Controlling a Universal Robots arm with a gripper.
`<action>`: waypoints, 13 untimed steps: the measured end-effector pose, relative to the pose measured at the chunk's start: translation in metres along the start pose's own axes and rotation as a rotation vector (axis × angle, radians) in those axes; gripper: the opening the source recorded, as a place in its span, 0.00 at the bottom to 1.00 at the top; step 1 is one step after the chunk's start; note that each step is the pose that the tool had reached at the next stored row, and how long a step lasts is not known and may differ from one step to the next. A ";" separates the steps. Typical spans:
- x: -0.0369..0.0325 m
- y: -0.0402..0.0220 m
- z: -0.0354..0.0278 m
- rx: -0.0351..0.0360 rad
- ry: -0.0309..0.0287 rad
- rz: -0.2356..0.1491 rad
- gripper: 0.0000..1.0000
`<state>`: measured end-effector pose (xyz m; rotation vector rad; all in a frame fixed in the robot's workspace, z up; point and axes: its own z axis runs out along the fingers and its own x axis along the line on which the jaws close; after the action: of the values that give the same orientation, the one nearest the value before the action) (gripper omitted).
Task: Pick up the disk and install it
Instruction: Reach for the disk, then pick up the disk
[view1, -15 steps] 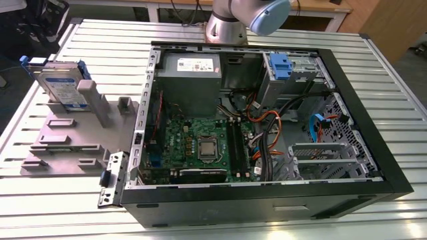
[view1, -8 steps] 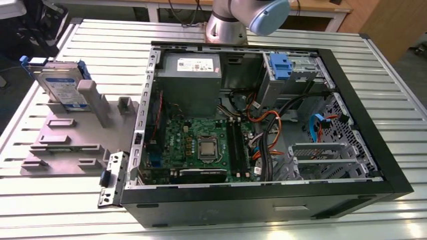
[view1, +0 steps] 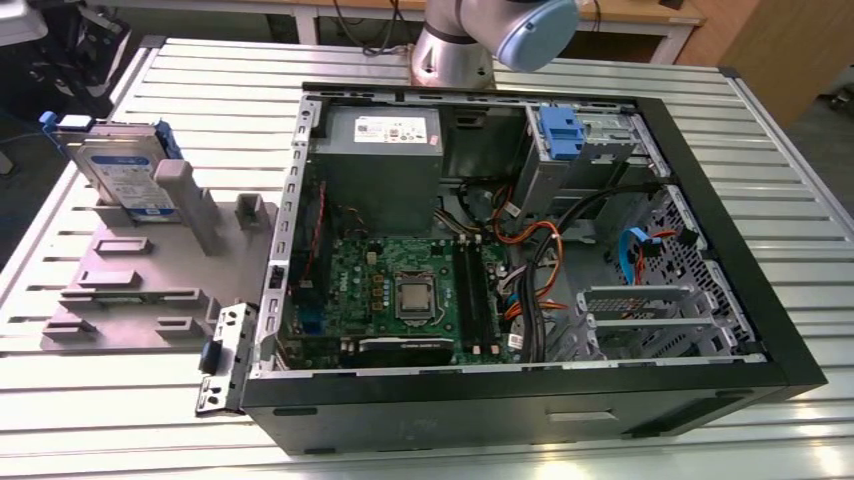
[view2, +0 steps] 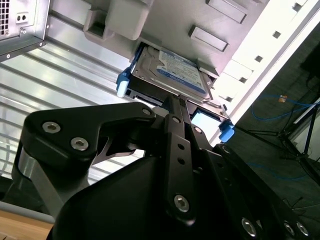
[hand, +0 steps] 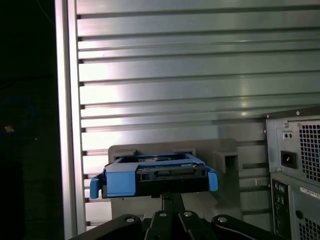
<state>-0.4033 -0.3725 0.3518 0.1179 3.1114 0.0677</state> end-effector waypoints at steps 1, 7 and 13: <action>0.0008 0.0002 0.0011 0.0000 0.0000 0.000 0.11; 0.0053 0.0016 0.0063 0.0000 0.0001 0.000 0.11; 0.0058 0.0016 0.0075 0.0000 0.0001 0.000 0.11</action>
<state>-0.4087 -0.3701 0.3442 0.1179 3.1115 0.0677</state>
